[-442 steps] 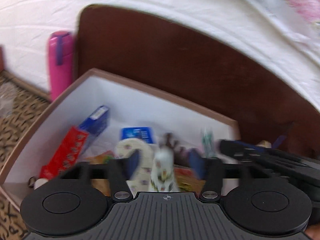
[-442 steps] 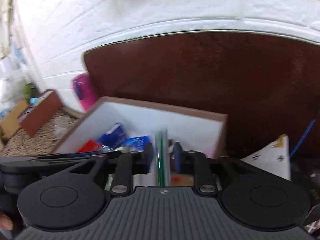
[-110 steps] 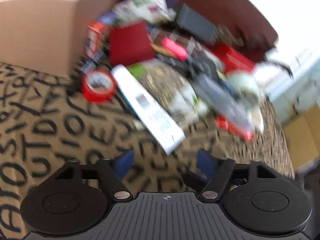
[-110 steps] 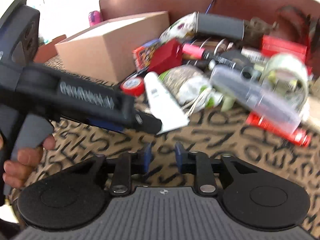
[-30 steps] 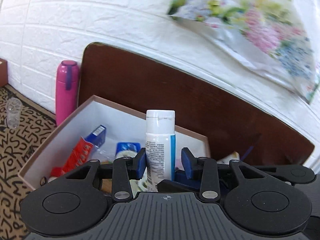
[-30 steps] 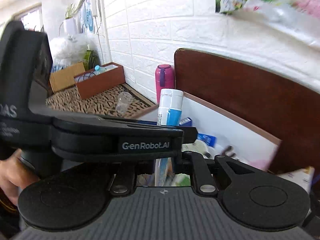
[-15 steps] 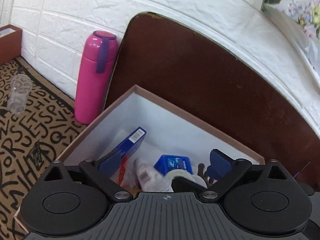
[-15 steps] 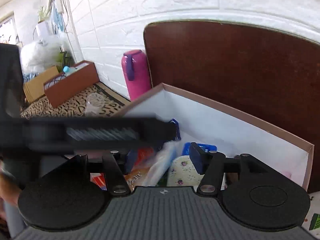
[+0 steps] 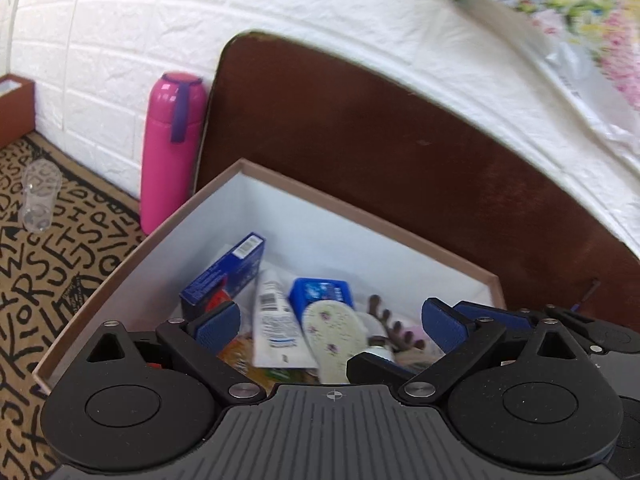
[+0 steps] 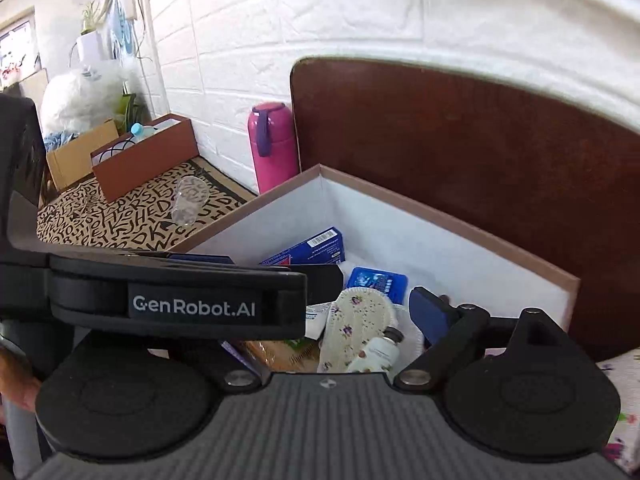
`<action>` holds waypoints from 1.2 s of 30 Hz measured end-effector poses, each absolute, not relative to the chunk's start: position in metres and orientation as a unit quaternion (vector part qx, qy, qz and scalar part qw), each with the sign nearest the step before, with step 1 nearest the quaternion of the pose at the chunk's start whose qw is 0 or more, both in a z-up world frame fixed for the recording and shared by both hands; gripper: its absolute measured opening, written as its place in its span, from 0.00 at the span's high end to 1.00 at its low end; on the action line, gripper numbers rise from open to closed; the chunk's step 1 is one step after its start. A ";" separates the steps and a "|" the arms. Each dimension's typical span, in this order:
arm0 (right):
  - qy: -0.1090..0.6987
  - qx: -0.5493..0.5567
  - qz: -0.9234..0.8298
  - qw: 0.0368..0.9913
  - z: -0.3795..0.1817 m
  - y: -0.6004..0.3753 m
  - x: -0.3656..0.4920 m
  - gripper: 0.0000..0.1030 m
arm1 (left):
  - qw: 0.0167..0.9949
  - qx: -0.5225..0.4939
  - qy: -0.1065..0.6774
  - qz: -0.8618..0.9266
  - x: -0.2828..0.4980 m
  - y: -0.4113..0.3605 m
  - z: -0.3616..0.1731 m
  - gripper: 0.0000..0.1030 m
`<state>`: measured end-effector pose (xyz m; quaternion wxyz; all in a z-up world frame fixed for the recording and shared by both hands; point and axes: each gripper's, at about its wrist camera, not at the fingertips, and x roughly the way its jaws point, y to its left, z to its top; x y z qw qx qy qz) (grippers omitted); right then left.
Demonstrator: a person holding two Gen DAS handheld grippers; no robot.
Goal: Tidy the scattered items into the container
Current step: 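Lower both tubes into the box and open both grippers, then move both grippers back from the box to the pile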
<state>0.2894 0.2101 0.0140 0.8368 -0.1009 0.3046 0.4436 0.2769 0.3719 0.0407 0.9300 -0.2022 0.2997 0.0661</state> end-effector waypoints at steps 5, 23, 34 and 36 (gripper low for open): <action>0.293 -0.102 0.438 0.844 0.033 0.180 0.271 0.08 | 0.937 -0.190 0.286 0.056 0.258 0.342 0.061 0.00; 0.200 -0.125 0.428 0.872 0.025 0.006 0.159 0.02 | 0.946 -0.157 0.279 -0.045 0.166 0.170 0.047 0.00; 0.220 -0.101 0.366 0.898 -0.060 -0.058 0.103 0.02 | 0.920 -0.151 0.350 -0.087 0.120 0.110 -0.039 0.00; 0.223 -0.105 0.353 0.903 -0.070 -0.064 0.097 0.02 | 0.911 -0.159 0.371 -0.087 0.120 0.107 -0.050 0.00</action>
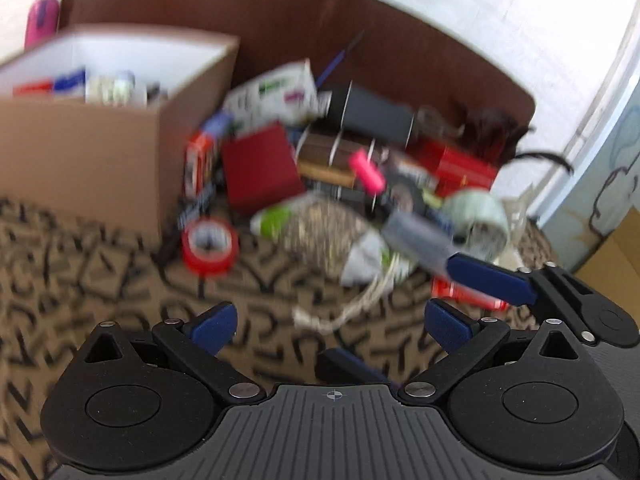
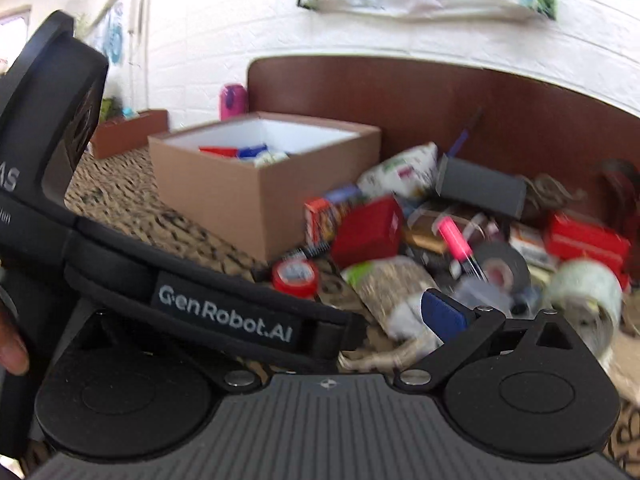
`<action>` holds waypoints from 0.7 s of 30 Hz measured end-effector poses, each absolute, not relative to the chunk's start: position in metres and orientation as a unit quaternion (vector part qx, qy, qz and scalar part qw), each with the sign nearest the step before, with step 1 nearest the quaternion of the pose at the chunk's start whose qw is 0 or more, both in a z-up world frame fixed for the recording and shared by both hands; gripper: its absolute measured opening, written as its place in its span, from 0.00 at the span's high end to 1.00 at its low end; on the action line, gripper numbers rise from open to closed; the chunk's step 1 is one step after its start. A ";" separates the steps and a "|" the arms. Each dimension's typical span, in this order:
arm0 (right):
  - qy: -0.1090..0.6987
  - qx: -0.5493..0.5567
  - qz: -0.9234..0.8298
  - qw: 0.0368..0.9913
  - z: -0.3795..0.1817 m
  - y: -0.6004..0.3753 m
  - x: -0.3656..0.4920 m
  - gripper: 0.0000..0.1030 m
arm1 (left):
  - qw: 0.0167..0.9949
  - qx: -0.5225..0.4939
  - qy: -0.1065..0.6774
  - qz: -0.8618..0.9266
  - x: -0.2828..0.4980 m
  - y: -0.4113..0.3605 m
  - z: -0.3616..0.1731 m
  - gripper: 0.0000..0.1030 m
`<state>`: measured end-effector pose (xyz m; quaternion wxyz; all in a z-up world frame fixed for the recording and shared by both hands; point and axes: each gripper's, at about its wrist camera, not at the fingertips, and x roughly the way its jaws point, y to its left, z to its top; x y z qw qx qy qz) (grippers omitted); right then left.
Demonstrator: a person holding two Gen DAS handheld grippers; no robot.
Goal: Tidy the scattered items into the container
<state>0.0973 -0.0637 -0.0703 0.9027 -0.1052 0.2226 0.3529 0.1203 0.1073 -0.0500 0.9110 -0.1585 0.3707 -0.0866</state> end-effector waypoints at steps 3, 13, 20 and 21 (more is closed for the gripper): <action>0.221 -0.110 0.329 0.912 -0.077 -0.077 0.096 0.02 | 0.906 -0.161 0.382 -0.090 0.125 0.103 -0.054 0.00; 0.227 -0.105 0.230 0.941 -0.087 -0.147 0.135 0.07 | 0.914 -0.121 0.360 -0.140 0.164 0.059 -0.034 0.03; 0.260 -0.091 0.225 0.935 -0.102 -0.171 0.176 0.16 | 0.908 -0.118 0.376 -0.142 0.205 0.030 -0.041 0.08; 0.262 -0.098 0.226 0.933 -0.104 -0.172 0.182 0.16 | 0.909 -0.116 0.377 -0.137 0.209 0.029 -0.042 0.08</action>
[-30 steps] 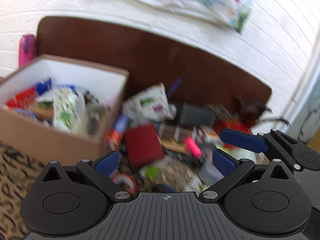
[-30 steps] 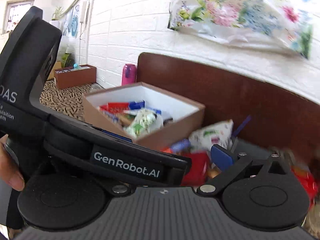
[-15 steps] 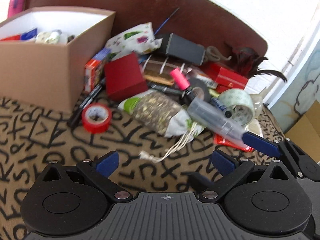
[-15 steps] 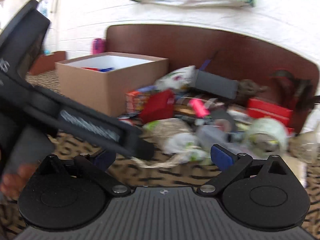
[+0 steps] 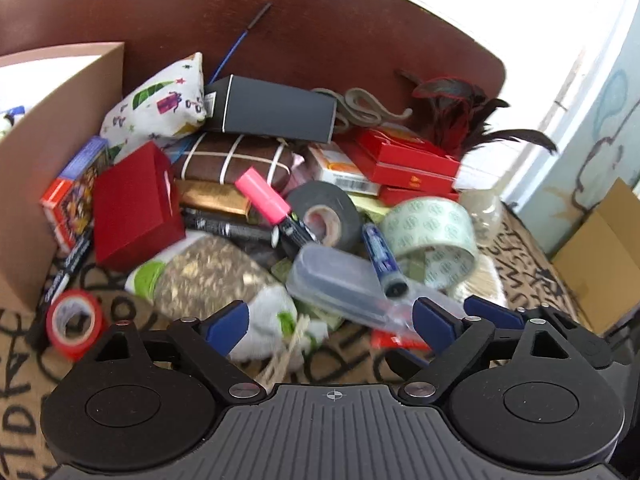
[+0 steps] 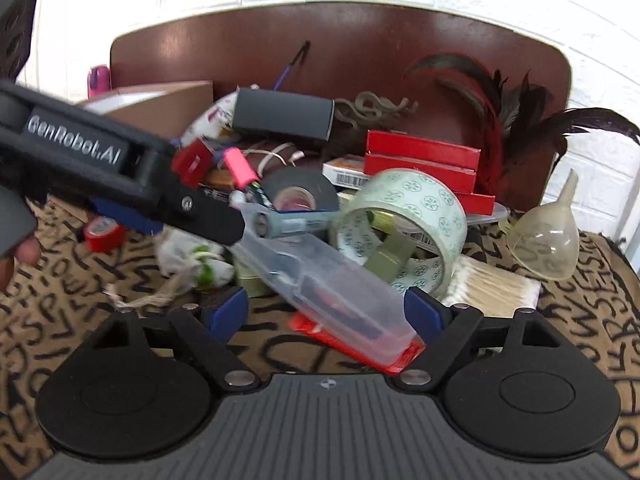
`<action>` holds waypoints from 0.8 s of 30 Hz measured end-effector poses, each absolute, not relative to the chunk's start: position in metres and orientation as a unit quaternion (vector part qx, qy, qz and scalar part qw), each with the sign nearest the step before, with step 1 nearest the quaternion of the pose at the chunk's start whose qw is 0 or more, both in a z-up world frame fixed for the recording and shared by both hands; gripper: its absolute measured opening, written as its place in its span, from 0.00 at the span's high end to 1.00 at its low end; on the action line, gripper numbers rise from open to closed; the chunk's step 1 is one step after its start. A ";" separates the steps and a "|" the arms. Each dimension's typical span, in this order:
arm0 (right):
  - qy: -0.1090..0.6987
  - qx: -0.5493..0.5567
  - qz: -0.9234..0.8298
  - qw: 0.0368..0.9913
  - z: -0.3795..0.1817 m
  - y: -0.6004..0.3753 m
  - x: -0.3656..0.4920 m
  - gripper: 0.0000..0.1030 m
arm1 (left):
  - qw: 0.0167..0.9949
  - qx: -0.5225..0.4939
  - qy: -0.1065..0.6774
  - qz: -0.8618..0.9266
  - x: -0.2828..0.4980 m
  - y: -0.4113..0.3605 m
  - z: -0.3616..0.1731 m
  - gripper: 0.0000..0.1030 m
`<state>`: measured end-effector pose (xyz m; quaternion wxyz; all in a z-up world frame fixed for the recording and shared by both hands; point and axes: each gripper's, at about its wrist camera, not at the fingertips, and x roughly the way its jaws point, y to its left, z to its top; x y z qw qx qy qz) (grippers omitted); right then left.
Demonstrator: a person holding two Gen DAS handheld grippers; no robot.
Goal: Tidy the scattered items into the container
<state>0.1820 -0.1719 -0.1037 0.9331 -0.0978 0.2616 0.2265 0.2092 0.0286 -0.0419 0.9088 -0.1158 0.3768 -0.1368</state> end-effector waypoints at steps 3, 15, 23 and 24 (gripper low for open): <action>0.269 -0.122 0.238 0.925 -0.111 -0.169 0.199 0.18 | 0.905 -0.122 0.385 -0.131 0.225 0.026 -0.047 0.05; 0.319 -0.165 0.343 0.868 -0.119 -0.132 0.148 0.62 | 0.892 -0.128 0.404 -0.159 0.205 0.030 -0.051 0.14; 0.340 -0.144 0.417 0.830 -0.121 -0.114 0.070 0.56 | 0.862 -0.185 0.458 -0.111 0.135 0.081 -0.077 0.13; 0.339 -0.145 0.422 0.829 -0.121 -0.113 0.063 0.51 | 0.860 -0.191 0.461 -0.106 0.129 0.086 -0.080 0.13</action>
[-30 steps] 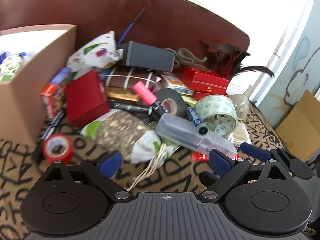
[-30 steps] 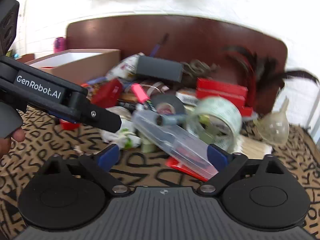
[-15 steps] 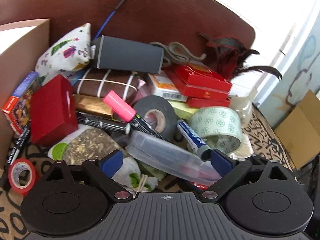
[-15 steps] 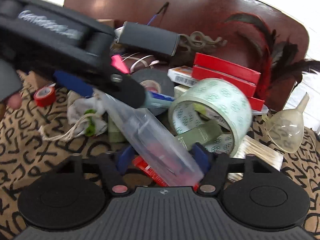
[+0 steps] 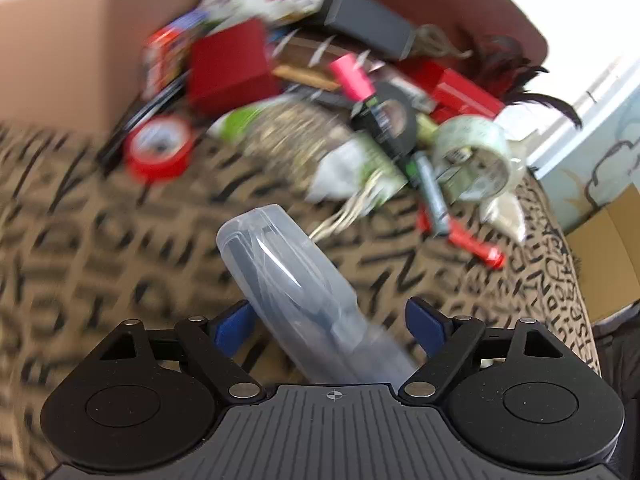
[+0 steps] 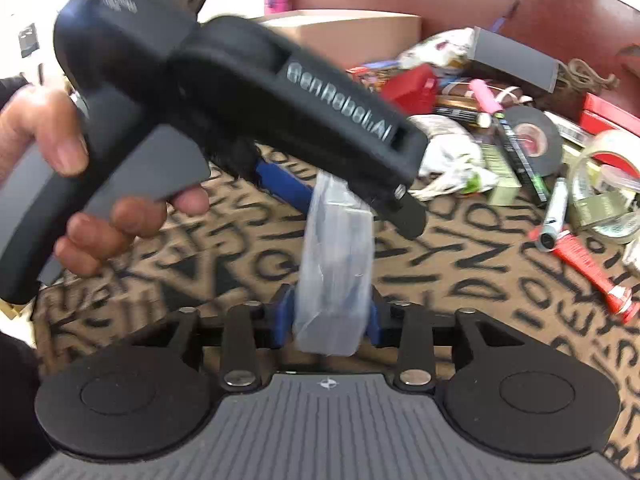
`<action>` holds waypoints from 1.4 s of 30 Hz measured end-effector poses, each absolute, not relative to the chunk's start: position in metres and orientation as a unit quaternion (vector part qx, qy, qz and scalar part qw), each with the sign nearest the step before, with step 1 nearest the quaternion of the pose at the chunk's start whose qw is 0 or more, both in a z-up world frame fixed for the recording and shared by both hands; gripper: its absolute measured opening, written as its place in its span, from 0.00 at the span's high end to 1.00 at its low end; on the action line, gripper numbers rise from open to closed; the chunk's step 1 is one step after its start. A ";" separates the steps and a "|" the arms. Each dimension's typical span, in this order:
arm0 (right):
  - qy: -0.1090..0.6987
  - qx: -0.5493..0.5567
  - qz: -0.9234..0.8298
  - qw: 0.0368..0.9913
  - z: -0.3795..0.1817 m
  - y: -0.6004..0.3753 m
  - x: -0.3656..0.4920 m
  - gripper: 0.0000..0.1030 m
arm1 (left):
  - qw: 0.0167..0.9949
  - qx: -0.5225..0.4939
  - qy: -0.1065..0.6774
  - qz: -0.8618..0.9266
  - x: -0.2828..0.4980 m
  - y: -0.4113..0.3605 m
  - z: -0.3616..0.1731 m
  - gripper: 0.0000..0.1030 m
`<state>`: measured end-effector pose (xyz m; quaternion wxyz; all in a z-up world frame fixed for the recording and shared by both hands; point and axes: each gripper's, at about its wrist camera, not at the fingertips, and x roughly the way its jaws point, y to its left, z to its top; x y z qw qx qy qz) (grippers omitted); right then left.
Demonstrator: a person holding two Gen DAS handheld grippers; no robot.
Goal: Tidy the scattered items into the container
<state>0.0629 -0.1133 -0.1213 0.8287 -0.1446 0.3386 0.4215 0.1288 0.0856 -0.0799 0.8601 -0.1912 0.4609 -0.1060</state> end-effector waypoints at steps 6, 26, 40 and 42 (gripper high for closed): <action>0.332 -0.149 0.408 0.837 -0.118 -0.108 0.049 0.38 | 0.865 -0.201 0.451 -0.091 0.118 0.100 -0.079 0.13; 0.396 -0.054 0.388 0.831 -0.112 -0.100 0.080 0.41 | 0.865 -0.185 0.460 -0.080 0.125 0.108 -0.080 0.33; 0.429 -0.025 0.383 0.818 -0.116 -0.099 0.089 0.48 | 0.870 -0.167 0.454 -0.096 0.127 0.106 -0.082 0.31; 0.429 -0.028 0.382 0.818 -0.117 -0.098 0.089 0.49 | 0.871 -0.160 0.454 -0.096 0.127 0.105 -0.082 0.31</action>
